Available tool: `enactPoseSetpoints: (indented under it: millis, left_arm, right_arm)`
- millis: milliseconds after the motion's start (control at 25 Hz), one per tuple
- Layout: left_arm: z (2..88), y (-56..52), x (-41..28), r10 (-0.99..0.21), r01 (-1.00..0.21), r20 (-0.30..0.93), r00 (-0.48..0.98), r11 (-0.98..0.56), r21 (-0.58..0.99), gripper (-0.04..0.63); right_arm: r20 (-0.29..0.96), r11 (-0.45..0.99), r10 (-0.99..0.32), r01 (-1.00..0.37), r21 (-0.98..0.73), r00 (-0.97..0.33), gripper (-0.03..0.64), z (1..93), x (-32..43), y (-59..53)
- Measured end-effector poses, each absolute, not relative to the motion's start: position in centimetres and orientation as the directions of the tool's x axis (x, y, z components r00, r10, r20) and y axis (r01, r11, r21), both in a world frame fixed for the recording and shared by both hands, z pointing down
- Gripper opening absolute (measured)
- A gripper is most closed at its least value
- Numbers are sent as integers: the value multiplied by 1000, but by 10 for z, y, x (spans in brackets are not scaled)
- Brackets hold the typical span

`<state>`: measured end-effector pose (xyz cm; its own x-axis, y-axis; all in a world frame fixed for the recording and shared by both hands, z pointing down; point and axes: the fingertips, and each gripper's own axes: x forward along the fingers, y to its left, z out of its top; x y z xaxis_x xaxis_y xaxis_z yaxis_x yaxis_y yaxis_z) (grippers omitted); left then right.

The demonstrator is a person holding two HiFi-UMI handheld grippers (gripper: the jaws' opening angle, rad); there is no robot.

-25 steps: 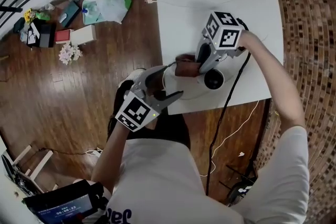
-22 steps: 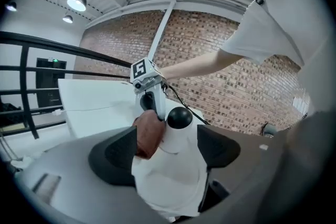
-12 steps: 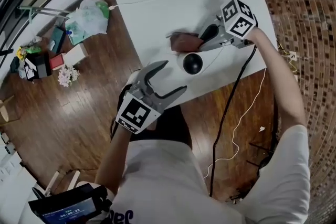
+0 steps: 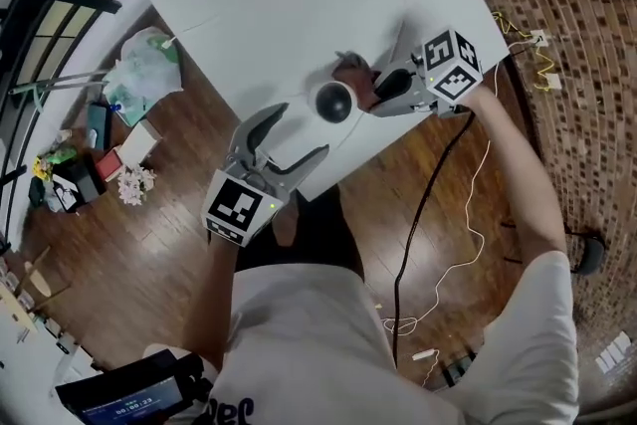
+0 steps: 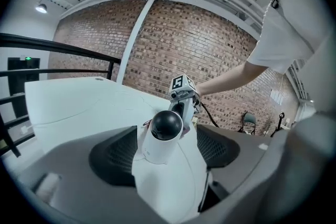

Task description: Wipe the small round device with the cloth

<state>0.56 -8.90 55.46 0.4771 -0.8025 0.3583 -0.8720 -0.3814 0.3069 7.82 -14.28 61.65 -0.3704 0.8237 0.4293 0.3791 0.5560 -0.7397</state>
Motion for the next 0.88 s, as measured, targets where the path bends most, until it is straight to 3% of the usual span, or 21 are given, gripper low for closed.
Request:
enactPoseSetpoints:
  millis: [240,440,680,760,880]
  left_arm:
    - [551,-86,-1,-802,-872,355,481,-394,291,382]
    - [555,-82,-15,-807,-882,366,462,-376,284,383]
    - [552,-67,-30,-840,-906,364,404,-312,286,387]
    - [553,-64,-41,-858,-917,360,367,-269,295,388]
    - [555,-55,-57,-883,-934,359,302,-199,296,389]
  right_arm:
    - [403,544,819,329,-772,-409,44,619,104,-104]
    - [532,600,800,352,-718,-277,44,613,104,-133]
    - [606,706,707,418,-572,-364,44,548,21,-213]
    - [576,659,747,476,-582,-331,44,535,-21,-206]
    - [501,499,851,542,-676,-159,44,537,-65,-161]
